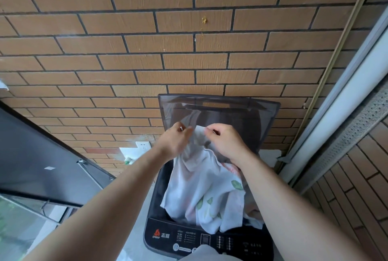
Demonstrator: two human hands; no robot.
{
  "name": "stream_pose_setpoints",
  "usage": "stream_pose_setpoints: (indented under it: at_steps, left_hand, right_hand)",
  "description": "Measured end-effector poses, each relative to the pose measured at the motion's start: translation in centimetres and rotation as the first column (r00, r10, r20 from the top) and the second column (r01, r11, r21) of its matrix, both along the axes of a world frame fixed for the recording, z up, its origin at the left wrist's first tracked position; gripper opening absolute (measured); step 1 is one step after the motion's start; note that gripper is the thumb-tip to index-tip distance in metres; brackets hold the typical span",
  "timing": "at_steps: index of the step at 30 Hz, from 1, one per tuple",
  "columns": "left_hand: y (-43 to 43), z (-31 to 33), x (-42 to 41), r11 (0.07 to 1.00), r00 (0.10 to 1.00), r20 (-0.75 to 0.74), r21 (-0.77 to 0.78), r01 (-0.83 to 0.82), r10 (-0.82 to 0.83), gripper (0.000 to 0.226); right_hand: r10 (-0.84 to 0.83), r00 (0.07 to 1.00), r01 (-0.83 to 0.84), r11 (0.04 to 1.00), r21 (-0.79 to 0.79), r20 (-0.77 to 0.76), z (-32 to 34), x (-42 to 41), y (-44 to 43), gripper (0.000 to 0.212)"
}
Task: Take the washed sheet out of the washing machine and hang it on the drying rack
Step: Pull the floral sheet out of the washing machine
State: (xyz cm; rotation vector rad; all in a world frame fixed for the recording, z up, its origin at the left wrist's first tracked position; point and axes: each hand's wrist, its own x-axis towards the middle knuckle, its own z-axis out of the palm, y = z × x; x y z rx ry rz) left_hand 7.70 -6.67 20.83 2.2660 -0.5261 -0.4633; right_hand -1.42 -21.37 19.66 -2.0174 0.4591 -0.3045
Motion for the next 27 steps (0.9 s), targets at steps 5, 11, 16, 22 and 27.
stream_pose_setpoints:
  at_steps: [5,11,16,22,27]
  left_hand:
    - [0.3,-0.5,0.1,0.992,0.983,0.168,-0.117,-0.052,0.072,0.046]
    - [1.6,0.0,0.7,0.986,0.996,0.017,-0.14,0.084,-0.083,0.055]
    - [1.4,0.3,1.0,0.979,0.997,0.055,-0.201,-0.038,0.05,0.017]
    - [1.9,0.7,0.0,0.948,0.966,-0.19,-0.296,0.114,-0.176,0.019]
    - [2.0,-0.6,-1.0,0.949,0.975,-0.119,-0.279,0.149,-0.188,0.022]
  right_hand:
    - [0.028,0.999,-0.029,0.999,-0.04,-0.043,0.5,-0.3,0.0,0.022]
    - [0.011,0.997,-0.018,0.994,-0.107,-0.07,0.4,-0.3,-0.3,0.023]
    - [-0.036,0.994,0.03,0.998,-0.055,-0.107,0.1,-0.4,-0.2,0.018]
    - [-0.03,0.994,0.025,0.999,-0.041,-0.105,0.2,-0.2,-0.2,0.016]
    - [-0.026,0.997,0.026,1.0,-0.004,-0.075,0.4,-0.2,-0.1,0.015]
